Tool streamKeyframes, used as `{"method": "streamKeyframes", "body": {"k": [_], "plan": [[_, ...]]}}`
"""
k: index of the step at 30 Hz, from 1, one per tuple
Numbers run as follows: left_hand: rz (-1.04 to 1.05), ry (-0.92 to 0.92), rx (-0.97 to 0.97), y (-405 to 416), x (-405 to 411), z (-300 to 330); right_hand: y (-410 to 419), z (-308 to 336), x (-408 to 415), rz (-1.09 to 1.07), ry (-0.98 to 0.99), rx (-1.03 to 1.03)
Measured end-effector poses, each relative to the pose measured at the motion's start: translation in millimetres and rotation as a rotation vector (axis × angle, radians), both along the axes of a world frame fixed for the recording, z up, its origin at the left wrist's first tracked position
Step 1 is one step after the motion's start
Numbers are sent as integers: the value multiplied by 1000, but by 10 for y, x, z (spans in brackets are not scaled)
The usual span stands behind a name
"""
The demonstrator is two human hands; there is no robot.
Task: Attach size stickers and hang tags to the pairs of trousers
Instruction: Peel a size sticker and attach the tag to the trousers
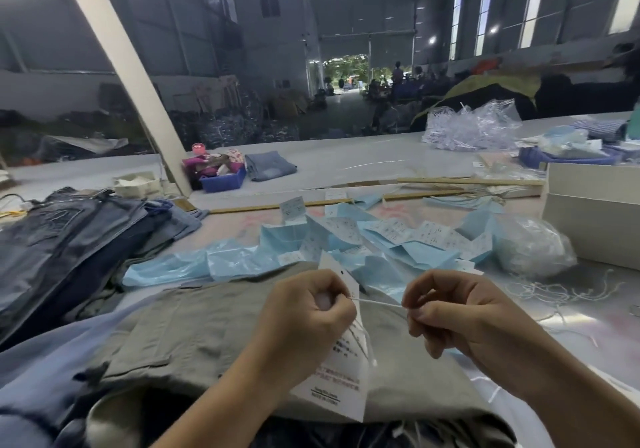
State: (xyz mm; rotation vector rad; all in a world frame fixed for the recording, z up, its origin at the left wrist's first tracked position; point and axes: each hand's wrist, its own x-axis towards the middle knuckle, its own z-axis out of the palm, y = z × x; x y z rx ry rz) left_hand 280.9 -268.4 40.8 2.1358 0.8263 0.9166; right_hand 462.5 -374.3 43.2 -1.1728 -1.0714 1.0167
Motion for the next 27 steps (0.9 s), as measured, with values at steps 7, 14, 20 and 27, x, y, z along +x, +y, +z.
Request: {"method": "streamKeyframes", "body": {"k": [7,14,20,27], "plan": [[48,25,-48,7,-401,-83,163,2,-348,59,70,-12],[21,74,-140,40,-708,-135,400,49,-668,-53,57,144],[57,-38,-98,106,-790,-68,530,59,-898,-101,-3,353],[-130,-167,-136,35,-662,-124,656,-28,-991,-140,-74,404]]}}
